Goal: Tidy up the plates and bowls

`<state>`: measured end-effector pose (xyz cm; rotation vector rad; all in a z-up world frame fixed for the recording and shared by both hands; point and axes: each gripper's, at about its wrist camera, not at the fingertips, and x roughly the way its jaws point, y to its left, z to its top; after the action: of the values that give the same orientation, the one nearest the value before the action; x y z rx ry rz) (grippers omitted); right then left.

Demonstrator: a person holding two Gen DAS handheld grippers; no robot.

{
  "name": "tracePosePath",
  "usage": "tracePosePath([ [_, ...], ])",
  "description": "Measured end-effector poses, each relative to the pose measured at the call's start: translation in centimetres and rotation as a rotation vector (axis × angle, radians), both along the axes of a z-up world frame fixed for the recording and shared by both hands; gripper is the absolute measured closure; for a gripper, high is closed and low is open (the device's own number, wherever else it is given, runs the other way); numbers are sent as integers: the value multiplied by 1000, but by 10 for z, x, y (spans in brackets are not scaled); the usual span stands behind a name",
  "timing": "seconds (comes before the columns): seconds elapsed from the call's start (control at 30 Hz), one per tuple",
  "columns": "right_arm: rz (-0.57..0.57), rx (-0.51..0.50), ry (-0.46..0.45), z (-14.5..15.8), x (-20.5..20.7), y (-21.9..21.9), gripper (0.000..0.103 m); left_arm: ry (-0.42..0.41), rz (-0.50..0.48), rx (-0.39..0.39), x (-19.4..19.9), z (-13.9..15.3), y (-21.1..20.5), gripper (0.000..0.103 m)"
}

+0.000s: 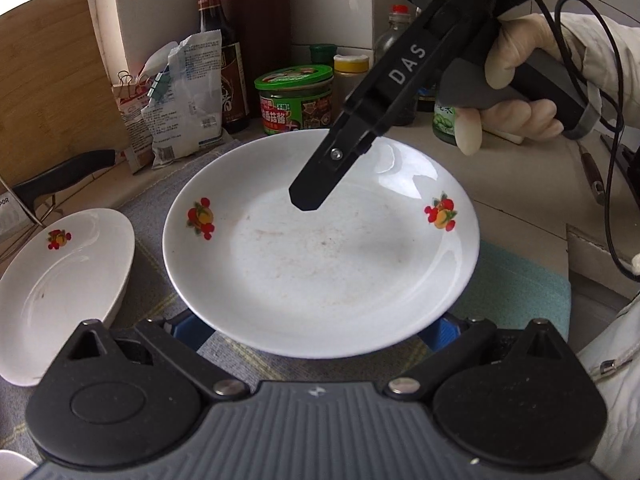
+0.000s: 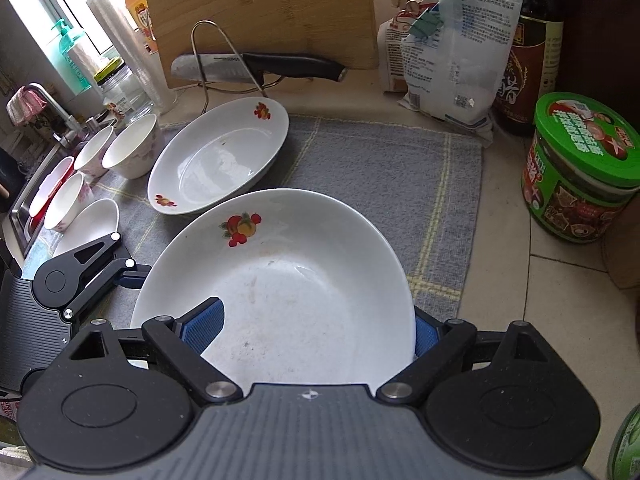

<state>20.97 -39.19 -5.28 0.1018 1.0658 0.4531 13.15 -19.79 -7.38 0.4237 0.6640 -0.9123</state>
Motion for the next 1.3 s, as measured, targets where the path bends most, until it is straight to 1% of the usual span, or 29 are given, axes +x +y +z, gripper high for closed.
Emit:
tracePosePath([
  [0.3, -28, -13, -21, -10, 20, -15, 7, 6, 12, 1, 26, -7, -8, 1],
  [0.47, -47, -20, -31, -16, 29, -16, 7, 15, 29, -2, 34, -12, -11, 1],
  [0.77, -61, -26, -38, -24, 36, -17, 7, 14, 40, 6, 39, -16, -13, 1],
  [0.9, -79, -38, -27, -29, 37, -15, 7, 22, 48, 14, 40, -19, -14, 0],
  [0.93, -86, -44, -22, -31, 37, -15, 7, 29, 52, 3, 40, -19, -12, 1],
  [1.0, -92, -32, -16, -33, 36, -15, 4, 16, 46, 10, 38, -18, -12, 0],
  [1.03, -94, -28, -16, -34, 36, -15, 1, 15, 46, 12, 38, -18, -12, 0],
  [1.17, -87, -72, -55, -30, 31, -9, 0, 6, 68, 20, 33, -16, -10, 1],
  [1.3, -108, -107, -105, -20, 24, -8, 0, 26, 118, 3, 26, -9, 0, 1],
])
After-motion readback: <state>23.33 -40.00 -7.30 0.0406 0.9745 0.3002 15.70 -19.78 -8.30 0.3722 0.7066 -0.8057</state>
